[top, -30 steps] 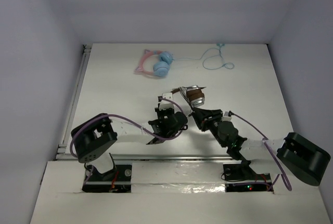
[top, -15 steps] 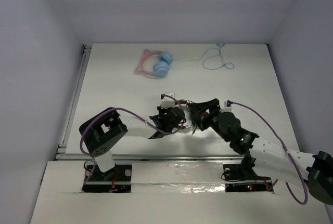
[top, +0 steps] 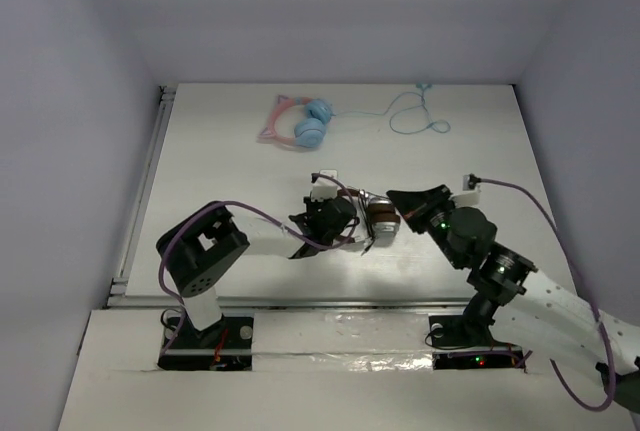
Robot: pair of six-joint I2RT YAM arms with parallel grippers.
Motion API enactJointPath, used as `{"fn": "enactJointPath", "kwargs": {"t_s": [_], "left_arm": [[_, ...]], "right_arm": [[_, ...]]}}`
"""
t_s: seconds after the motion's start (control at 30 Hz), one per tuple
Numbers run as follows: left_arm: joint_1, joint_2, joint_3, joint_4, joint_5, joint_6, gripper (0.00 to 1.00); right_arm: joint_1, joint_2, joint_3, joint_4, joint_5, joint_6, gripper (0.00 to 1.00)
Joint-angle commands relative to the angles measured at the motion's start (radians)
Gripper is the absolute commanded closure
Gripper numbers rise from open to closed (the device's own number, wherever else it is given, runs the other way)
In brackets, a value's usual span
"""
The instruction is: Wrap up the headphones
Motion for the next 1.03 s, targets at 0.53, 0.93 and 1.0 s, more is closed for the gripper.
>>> {"fn": "enactJointPath", "kwargs": {"t_s": [0.53,0.93,1.0], "left_arm": [[0.025,-0.643,0.005,-0.077,0.072,0.043,0.01],[0.025,-1.056,0.014,-0.301,0.079,0.061,0.01],[0.025,-1.051,0.018,-0.342,0.057,0.05,0.01]], "right_arm": [[0.002,-0.352,0.34,-0.478,0.323,-0.443,0.09],[0.002,-0.364,0.41,-0.566,0.331,-0.498,0.0],[0.002,-0.369,0.401,-0.546,0.305,-0.515,0.0]]}}
